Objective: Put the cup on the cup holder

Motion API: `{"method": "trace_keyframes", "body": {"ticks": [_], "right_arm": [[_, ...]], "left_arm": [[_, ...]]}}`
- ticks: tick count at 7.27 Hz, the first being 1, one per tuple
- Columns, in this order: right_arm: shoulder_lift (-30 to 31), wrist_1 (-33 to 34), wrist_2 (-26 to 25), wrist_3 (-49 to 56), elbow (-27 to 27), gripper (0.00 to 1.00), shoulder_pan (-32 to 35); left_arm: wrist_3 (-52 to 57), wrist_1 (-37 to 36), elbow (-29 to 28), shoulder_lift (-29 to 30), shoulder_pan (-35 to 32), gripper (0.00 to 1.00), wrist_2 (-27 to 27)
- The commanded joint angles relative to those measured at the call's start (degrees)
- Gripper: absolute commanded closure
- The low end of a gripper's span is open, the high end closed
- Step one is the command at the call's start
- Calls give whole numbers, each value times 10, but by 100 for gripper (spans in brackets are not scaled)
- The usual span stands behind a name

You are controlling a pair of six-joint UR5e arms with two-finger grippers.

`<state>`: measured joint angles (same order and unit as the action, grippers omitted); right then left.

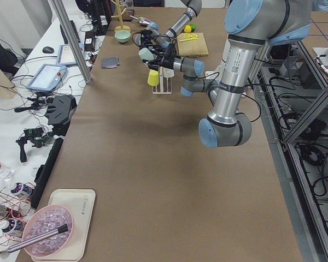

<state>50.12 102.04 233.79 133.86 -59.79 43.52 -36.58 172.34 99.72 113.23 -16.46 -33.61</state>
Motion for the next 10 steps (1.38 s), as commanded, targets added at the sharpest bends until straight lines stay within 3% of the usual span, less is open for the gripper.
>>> {"method": "trace_keyframes", "body": {"ticks": [1, 3, 5, 9, 10], "right_arm": [[0, 3, -1, -2, -8, 0, 27], [16, 32, -1, -18, -35, 1, 46], [57, 47, 3, -118, -76, 3, 55], [127, 53, -1, -460, -88, 4, 125], [127, 82, -7, -551, -90, 4, 146]], "left_arm": [[30, -1, -2, 10, 65, 100, 51], [41, -1, -5, 14, 92, 100, 57], [41, 0, -53, 42, 95, 100, 65], [38, 0, -76, 56, 95, 100, 70], [38, 0, -79, 59, 96, 100, 70]]}}
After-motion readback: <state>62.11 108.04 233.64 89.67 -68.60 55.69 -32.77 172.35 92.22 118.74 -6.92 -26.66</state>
